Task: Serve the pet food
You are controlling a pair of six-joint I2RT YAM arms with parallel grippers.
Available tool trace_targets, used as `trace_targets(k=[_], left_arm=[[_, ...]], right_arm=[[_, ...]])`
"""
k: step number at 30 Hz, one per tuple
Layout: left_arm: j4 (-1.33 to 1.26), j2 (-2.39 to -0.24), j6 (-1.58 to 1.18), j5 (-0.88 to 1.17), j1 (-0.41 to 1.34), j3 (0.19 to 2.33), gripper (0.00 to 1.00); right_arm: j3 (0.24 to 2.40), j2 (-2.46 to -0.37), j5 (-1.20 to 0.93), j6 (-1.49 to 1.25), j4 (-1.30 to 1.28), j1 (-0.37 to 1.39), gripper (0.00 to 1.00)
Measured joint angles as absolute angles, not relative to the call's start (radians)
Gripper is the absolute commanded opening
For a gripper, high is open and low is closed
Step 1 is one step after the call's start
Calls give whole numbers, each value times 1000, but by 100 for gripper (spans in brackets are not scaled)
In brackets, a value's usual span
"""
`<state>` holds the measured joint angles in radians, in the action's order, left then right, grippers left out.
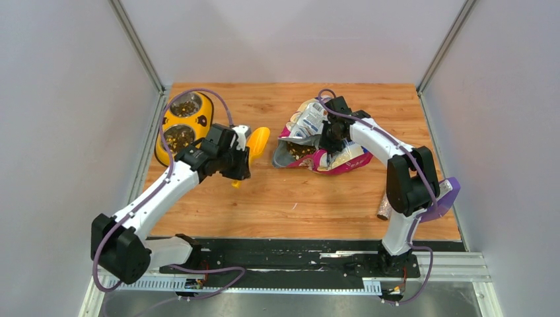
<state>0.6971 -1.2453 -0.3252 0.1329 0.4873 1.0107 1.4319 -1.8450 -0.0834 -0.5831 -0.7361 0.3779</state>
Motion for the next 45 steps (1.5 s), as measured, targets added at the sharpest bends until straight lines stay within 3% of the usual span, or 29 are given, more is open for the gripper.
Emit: trace_targets(k=[6, 17, 35, 45], left_arm=[[802, -1238, -180, 176, 562, 1058, 0], [934, -1449, -39, 149, 654, 1204, 0], [1134, -1940, -51, 39, 665, 1641, 0], [1217, -2057, -167, 64, 675, 1730, 0]], right_arm=[[1433, -1846, -84, -587, -737, 378, 0], [1461, -1867, -85, -586, -761, 378, 0], [1463, -1871, -65, -582, -761, 390, 0], [1451, -1871, -67, -582, -745, 392, 0]])
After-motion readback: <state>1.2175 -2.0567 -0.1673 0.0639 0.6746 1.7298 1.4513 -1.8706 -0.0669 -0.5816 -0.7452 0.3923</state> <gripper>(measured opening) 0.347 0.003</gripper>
